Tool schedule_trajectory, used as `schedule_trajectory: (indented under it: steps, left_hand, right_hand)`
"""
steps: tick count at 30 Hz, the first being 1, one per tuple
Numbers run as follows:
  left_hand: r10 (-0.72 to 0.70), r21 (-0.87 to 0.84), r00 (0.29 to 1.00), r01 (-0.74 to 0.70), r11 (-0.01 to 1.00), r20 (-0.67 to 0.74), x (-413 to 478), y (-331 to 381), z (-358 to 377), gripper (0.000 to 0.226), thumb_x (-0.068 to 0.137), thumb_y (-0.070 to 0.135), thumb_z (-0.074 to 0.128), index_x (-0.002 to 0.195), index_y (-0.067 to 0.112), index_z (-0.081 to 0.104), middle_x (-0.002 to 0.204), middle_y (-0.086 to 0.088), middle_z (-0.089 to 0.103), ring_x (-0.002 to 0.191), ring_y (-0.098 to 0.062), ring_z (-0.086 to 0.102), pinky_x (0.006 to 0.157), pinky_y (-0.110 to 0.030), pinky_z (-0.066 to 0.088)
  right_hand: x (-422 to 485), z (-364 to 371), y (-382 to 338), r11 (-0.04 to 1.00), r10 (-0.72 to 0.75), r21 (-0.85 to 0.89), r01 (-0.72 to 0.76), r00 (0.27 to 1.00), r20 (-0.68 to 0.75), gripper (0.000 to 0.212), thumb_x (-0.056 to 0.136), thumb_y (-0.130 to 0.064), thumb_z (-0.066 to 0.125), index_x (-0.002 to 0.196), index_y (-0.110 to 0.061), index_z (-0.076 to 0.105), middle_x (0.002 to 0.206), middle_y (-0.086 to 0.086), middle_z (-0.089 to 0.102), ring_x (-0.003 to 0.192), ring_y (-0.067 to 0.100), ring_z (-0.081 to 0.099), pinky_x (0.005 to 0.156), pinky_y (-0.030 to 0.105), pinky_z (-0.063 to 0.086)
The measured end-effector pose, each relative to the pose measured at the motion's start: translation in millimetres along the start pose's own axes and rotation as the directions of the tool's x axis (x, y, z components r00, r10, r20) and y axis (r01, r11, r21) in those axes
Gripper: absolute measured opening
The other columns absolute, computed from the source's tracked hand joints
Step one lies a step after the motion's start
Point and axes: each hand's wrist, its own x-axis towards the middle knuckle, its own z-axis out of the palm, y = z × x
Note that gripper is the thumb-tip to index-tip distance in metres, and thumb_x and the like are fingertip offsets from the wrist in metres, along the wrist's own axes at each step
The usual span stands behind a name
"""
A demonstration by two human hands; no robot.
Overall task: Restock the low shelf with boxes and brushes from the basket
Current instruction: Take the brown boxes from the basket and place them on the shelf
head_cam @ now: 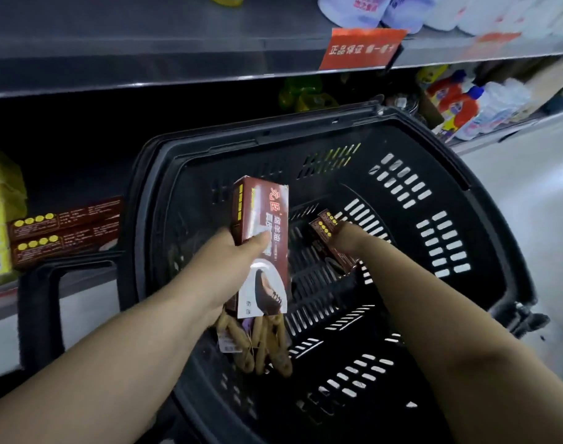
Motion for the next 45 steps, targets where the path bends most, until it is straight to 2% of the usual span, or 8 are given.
schedule_trajectory:
  steps: [7,14,19,26,33,37,41,45]
  left_hand:
    - [-0.028,0.02,1.0,0.028,0.999,-0.003,-4.0,-0.5,1.7,0.031,0.092,0.039,0.055,0.121,0.03,0.052,0.109,0.005,0.067,0.091,-0.015,0.068,0.086,-0.038,0.054]
    - [-0.057,-0.066,0.998,0.056,0.996,-0.02,-0.1,-4.0,0.3,0.029,0.092,0.035,0.056,0.119,0.027,0.053,0.098,0.003,0.072,0.084,-0.017,0.071,0.084,-0.039,0.054]
    - [-0.118,-0.216,0.988,0.095,0.972,-0.098,5.4,-3.9,-0.6,0.01,0.093,0.028,0.057,0.098,0.028,0.048,0.094,-0.006,0.069,0.076,-0.021,0.069,0.058,-0.028,0.052]
    - [-0.195,-0.453,0.979,0.147,0.879,-0.061,2.1,3.3,3.1,0.026,0.092,0.022,0.057,0.116,0.012,0.053,0.082,-0.01,0.072,0.064,-0.024,0.07,0.054,-0.031,0.053]
    - [-0.181,-0.312,0.982,0.189,0.931,0.055,-6.4,7.7,0.9,0.056,0.078,0.069,0.047,0.107,0.025,0.064,0.084,-0.005,0.076,0.073,-0.022,0.073,0.058,-0.03,0.054]
    - [-0.144,-0.317,0.989,0.147,0.937,0.032,-8.3,6.3,0.9,0.073,0.06,0.049,0.078,0.12,0.022,0.046,0.085,-0.006,0.075,0.069,-0.021,0.073,0.047,-0.026,0.053]
    - [-0.16,-0.277,0.987,0.15,0.949,-0.013,-4.2,1.0,0.7,0.07,0.06,0.048,0.079,0.116,0.025,0.046,0.08,-0.002,0.075,0.066,-0.018,0.073,0.048,-0.024,0.052]
    - [-0.15,-0.258,0.989,0.14,0.956,-0.019,-2.8,-2.3,0.3,0.08,0.046,0.052,0.081,0.116,0.027,0.051,0.085,-0.001,0.075,0.074,-0.022,0.073,0.069,-0.038,0.058]
  right_hand:
    - [41.9,68.7,21.1,0.972,0.235,-0.002,-0.236,0.971,-0.042,0.07,0.089,-0.016,0.053,0.147,-0.006,0.013,0.152,0.018,0.018,0.136,0.037,0.026,0.112,0.045,0.028]
    - [28.4,63.5,21.5,0.973,0.212,-0.161,-0.167,0.921,0.327,0.044,0.088,-0.028,0.062,0.126,-0.006,0.053,0.107,0.013,0.063,0.096,0.026,0.062,0.081,0.035,0.053]
    - [-20.1,-16.9,6.7,0.934,0.048,0.291,-0.21,0.876,0.479,0.027,0.089,-0.025,0.06,0.104,-0.003,0.057,0.084,0.011,0.063,0.069,0.022,0.062,0.065,0.031,0.056]
    - [-141.9,-57.9,-16.5,0.293,-0.577,0.948,-0.12,0.768,0.276,0.051,0.068,-0.029,0.08,0.115,-0.014,0.065,0.114,0.012,0.067,0.098,0.024,0.066,0.082,0.034,0.056]
    - [-171.5,-37.8,-51.7,0.503,-0.518,0.862,0.06,0.819,0.245,0.03,0.079,-0.038,0.055,0.108,-0.029,0.054,0.099,-0.006,0.072,0.092,0.009,0.068,0.075,0.02,0.055]
    - [-154.8,-50.2,-53.6,0.58,-0.556,0.807,0.117,0.78,0.287,0.036,0.08,-0.053,0.055,0.105,-0.028,0.061,0.099,-0.007,0.073,0.091,0.009,0.069,0.074,0.017,0.053]
    - [-73.2,-40.0,-37.3,0.702,-0.342,0.693,0.162,0.931,0.129,0.033,0.092,-0.045,0.05,0.1,-0.016,0.063,0.088,0.002,0.067,0.074,0.012,0.064,0.069,0.022,0.051]
    - [17.7,-5.1,-0.5,0.992,0.014,0.124,-0.016,1.0,0.018,0.03,0.089,-0.028,0.055,0.107,-0.004,0.057,0.097,0.012,0.058,0.091,0.025,0.06,0.073,0.03,0.046]
